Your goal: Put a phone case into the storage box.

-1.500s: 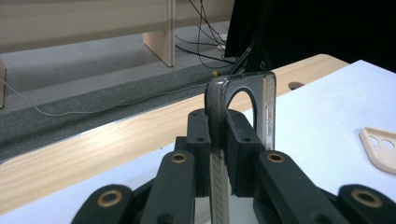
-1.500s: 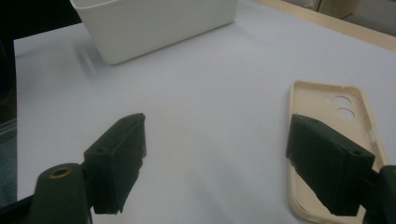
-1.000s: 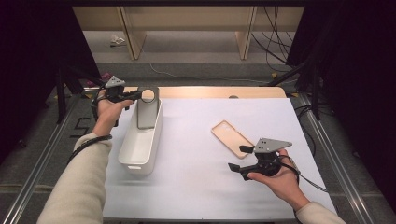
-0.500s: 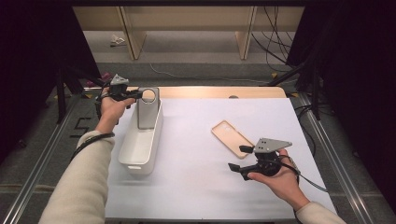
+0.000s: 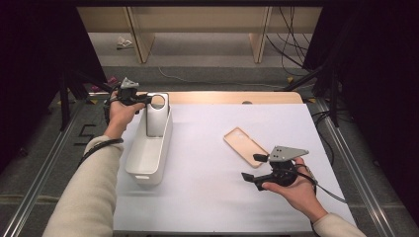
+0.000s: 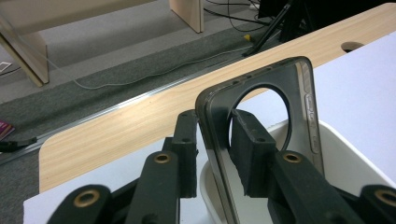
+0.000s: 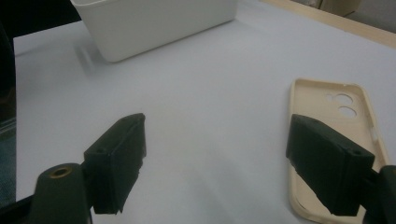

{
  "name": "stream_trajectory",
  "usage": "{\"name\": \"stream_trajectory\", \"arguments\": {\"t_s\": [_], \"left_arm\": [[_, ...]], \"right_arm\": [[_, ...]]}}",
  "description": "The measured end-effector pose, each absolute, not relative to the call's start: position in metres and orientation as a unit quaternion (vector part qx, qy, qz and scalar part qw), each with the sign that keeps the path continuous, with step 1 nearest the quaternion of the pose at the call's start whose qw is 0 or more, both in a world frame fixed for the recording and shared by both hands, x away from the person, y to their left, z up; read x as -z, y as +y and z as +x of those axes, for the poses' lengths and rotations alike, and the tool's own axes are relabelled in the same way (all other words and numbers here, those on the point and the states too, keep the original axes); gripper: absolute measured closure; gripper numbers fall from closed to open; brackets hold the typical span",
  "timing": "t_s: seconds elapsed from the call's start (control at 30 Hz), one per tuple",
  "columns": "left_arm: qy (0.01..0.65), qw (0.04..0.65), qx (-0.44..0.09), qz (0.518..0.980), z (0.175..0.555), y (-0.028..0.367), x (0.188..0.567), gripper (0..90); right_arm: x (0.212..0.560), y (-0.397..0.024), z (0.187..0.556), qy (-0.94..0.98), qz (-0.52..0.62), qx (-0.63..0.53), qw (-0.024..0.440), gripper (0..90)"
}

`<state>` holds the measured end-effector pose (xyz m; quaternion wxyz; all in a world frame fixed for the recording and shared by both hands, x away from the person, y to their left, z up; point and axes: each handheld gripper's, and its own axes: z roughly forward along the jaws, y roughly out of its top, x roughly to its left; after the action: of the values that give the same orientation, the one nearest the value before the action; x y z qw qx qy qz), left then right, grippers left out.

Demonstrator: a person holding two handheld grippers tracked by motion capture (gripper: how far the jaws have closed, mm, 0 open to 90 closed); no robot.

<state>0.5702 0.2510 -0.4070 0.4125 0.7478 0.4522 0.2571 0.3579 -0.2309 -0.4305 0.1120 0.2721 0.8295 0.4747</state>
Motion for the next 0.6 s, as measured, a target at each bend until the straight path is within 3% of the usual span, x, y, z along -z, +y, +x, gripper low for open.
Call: {"name": "stream_trajectory", "arguments": {"t_s": [0.43,0.6], "left_arm": [[0.456,0.393,-0.261,0.755,0.5732,0.2469,0.408,64.8],[0.477,0.382,-0.254,0.749,0.5719,0.2465,0.4047,50.1]], "right_arm": [[0.4308,-0.231,0.3582,0.83,0.272,-0.474,0.112,21.0],[0.4304,-0.2309,0.3581,0.83,0.271,-0.474,0.112,21.0]]}}
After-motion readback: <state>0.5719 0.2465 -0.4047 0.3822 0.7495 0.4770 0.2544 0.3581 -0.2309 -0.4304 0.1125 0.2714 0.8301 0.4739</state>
